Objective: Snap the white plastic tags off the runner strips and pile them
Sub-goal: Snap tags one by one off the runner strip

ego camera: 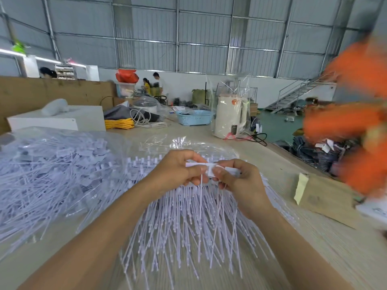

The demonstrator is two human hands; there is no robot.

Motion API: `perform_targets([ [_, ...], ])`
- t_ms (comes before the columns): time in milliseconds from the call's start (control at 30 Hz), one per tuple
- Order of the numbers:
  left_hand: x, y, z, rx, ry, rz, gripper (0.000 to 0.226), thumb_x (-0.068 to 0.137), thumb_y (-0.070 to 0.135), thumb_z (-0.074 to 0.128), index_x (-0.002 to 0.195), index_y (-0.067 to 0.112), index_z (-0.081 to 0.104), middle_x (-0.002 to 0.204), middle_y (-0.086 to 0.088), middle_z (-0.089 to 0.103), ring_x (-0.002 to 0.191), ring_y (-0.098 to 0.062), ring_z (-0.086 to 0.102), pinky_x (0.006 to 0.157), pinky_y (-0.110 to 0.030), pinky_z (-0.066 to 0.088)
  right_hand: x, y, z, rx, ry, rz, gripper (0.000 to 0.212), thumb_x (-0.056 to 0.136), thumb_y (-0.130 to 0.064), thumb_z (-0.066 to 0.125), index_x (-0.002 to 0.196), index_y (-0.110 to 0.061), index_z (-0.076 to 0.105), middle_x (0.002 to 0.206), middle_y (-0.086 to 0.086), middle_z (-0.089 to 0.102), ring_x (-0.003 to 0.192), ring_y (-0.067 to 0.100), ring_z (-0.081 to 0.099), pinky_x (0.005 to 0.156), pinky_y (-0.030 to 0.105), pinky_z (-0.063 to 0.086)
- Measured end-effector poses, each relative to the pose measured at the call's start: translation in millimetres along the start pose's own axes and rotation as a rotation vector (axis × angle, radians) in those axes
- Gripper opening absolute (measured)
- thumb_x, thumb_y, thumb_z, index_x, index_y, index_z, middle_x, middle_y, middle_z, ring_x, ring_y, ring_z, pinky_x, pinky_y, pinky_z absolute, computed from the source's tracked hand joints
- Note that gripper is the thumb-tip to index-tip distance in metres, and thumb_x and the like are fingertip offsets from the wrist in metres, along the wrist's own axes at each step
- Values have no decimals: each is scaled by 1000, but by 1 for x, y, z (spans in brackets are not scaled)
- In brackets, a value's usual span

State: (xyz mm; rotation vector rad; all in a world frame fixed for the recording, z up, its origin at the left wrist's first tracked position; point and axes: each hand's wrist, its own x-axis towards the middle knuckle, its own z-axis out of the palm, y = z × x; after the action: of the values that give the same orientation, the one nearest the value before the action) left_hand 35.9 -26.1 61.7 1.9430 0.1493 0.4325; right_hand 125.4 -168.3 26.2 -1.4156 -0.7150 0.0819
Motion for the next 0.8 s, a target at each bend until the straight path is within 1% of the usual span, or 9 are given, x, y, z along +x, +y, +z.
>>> perform_targets([
  [167, 0, 3, 4, 42, 34, 79, 9, 85, 6, 66, 83, 14, 67, 59, -2, 68, 45, -5, 50, 46, -15, 40, -3, -3, 1, 50, -28, -41, 6, 83, -3, 68, 85, -7, 63, 67, -2, 68, 57, 14, 62, 58, 26, 53],
  [267, -1, 3, 4, 82, 35, 117, 12, 86, 10, 66, 79, 20, 67, 55, 3, 66, 46, -7, 47, 48, -16, 39, -5, -6, 0, -17, -75, -60, 20, 79, -7, 73, 98, -10, 67, 71, -7, 68, 52, 7, 59, 54, 19, 50],
  [333, -2, 3, 6, 143, 51, 147, 18, 86, 12, 66, 76, 26, 66, 52, 8, 64, 50, -14, 45, 50, -22, 38, -6, -9, 0, -68, -87, -68, 19, 77, -9, 75, 95, -8, 70, 68, -7, 67, 45, 7, 54, 50, 17, 46],
  [400, -2, 2, 10, 152, 64, 145, 17, 87, 14, 65, 76, 26, 65, 52, 8, 65, 54, -19, 44, 53, -28, 37, -5, -9, 0, -102, -68, -71, 11, 77, -8, 75, 85, -5, 69, 59, -4, 64, 42, 9, 50, 48, 20, 43],
  [467, -2, 0, 15, 116, 77, 132, 15, 88, 13, 64, 77, 23, 66, 54, 5, 66, 53, -18, 46, 55, -30, 38, -4, -8, 0, -124, -34, -71, 10, 78, -5, 74, 77, -7, 65, 56, 2, 61, 41, 12, 49, 47, 26, 42],
  [567, -2, 0, 20, 83, 102, 124, 15, 89, 14, 62, 77, 21, 65, 55, 3, 66, 52, -16, 46, 52, -27, 38, -3, -8, 0, -117, -6, -69, 14, 78, -4, 74, 72, -8, 62, 57, 4, 60, 40, 13, 48, 45, 25, 40],
  [633, -3, 2, 22, 33, 99, 97, 17, 91, 12, 59, 76, 17, 63, 52, 1, 65, 50, -16, 46, 50, -22, 38, -4, -7, 0, -140, 4, -90, 14, 77, -4, 75, 73, -9, 62, 64, 5, 62, 45, 13, 48, 48, 24, 40],
  [733, -3, 4, 21, -117, 92, 27, 21, 92, 3, 55, 71, 9, 59, 46, -3, 59, 37, -7, 44, 44, -15, 36, -4, -5, 3, -216, 38, -146, 17, 76, -3, 75, 73, -15, 62, 76, 1, 64, 52, 10, 51, 54, 24, 41],
  [800, -3, 5, 21, -181, 90, -35, 22, 91, 0, 54, 70, 6, 58, 43, -4, 56, 36, -9, 39, 42, -16, 32, -6, -2, 7, -285, 58, -207, 20, 76, -2, 75, 76, -17, 61, 80, -1, 63, 61, 9, 54, 58, 23, 42],
])
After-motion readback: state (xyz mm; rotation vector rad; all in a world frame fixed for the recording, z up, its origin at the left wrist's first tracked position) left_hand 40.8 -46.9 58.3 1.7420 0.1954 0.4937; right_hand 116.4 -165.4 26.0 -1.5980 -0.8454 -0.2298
